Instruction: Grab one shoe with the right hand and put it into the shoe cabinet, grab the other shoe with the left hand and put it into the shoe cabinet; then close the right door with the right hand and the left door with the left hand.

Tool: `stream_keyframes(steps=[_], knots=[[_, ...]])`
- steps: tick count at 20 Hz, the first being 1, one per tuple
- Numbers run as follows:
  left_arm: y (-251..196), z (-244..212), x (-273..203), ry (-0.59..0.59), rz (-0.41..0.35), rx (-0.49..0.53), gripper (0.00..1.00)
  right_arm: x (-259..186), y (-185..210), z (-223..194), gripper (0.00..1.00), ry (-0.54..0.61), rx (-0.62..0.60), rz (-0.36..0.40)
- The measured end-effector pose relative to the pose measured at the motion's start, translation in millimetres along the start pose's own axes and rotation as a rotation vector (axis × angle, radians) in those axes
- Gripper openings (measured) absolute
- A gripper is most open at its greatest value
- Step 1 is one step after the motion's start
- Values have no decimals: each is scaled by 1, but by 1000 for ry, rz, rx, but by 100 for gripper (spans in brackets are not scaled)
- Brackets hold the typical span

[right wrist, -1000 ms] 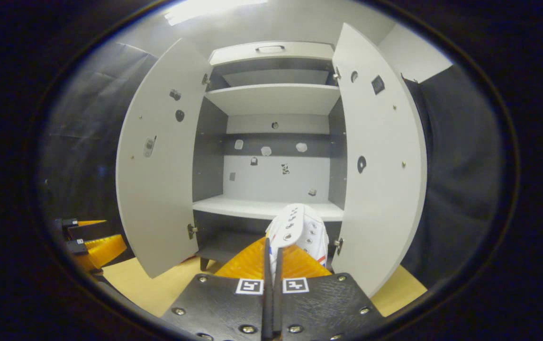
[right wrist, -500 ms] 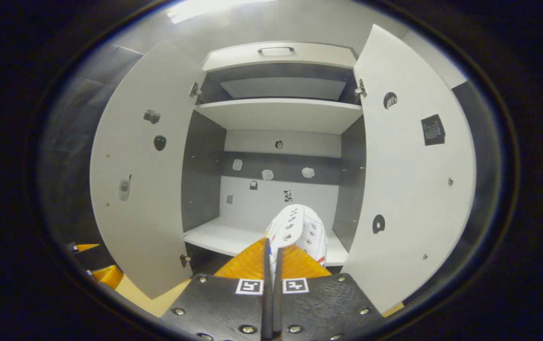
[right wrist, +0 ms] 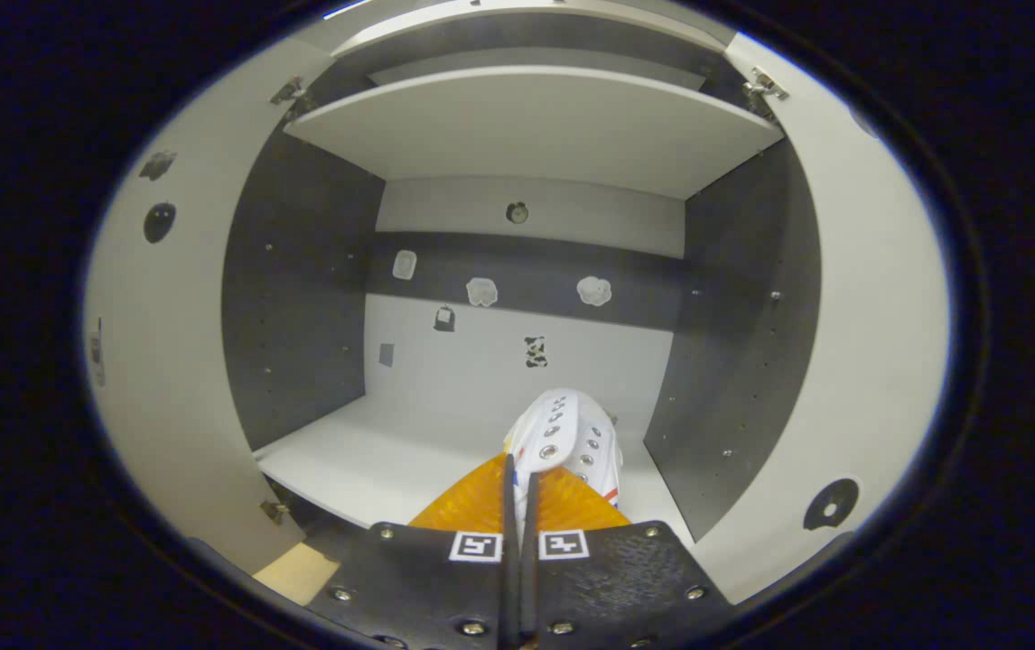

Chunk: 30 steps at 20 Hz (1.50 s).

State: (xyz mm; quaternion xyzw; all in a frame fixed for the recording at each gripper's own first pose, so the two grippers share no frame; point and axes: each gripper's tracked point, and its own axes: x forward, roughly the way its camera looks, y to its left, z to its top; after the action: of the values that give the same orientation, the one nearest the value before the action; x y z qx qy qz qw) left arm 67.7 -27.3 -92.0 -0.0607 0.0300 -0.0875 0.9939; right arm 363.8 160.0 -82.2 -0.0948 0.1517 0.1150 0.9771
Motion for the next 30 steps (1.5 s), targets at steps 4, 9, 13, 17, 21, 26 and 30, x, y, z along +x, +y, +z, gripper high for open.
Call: stream_keyframes(steps=[4,9,13,17,21,26,30], knots=[[-4,-16,11,33,-11,-1,98,55,-6,-33,1,90,-31,-13],[2,-38,18,93,10,-16,98,94,-10,-45,1,85,-55,-6],[5,-42,17,110,31,6,99,103,-2,-40,14,38,-34,13],[7,-44,13,105,44,29,98,70,-5,-10,91,-89,-15,-60],[7,-59,10,134,46,51,97,7,2,1,98,-163,38,-71],[7,-72,18,161,25,57,97,-81,-2,-17,98,-217,57,-139],[14,-92,16,189,31,46,98,-151,6,-39,99,-278,131,-123]])
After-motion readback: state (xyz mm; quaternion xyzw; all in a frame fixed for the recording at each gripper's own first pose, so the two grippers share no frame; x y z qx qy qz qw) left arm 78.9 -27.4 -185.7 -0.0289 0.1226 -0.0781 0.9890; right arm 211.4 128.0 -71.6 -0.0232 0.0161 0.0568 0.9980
